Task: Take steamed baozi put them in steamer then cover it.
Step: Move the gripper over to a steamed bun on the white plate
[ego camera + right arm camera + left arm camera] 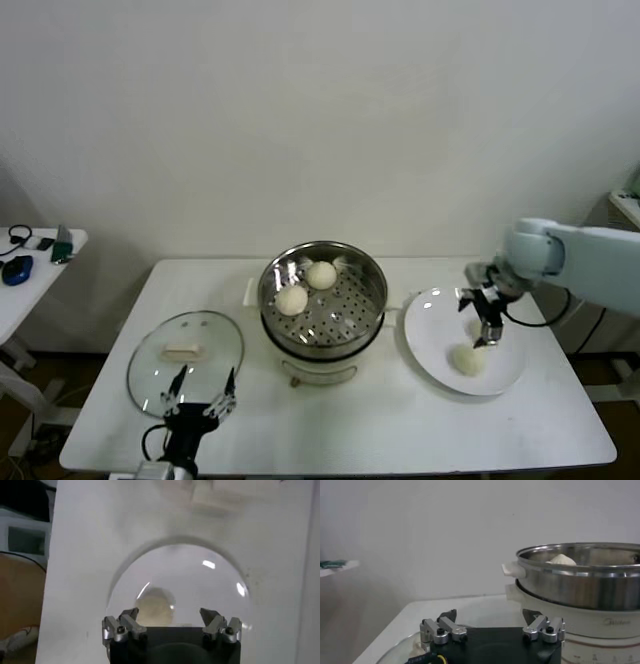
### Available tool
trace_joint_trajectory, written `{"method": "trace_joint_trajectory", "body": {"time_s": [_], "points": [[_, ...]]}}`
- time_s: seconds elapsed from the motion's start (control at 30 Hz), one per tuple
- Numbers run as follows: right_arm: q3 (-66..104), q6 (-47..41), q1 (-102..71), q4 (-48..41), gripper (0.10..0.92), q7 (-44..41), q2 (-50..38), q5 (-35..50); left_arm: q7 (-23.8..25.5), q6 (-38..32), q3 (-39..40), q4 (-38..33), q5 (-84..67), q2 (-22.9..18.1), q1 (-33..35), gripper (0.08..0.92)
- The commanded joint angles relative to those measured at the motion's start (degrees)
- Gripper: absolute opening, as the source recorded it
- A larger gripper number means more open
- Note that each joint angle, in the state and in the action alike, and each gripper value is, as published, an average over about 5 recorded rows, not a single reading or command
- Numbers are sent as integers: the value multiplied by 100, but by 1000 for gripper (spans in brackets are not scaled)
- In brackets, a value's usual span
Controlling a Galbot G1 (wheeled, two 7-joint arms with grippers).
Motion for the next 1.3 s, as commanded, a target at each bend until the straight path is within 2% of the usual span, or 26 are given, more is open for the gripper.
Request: {"method": "trace_joint_trajectory", "body": {"time_s": [0.03,0.77,1.17,1.3], "points": [[949,0,-1480,-374,823,89,-399,-914,-10,-45,3,-13,35,-36,75,823],[1562,-234,-2117,-764,811,439,52,-717,-7,-81,18,-41,73,-12,130,823],[1599,-162,-1938,-759,657,335,73,-702,-10,-72,52,-55,127,-24,108,823],[1492,-60,-1620,-699,632,206,58,-664,-11,-82,64,-85,136,-33,133,823]]}}
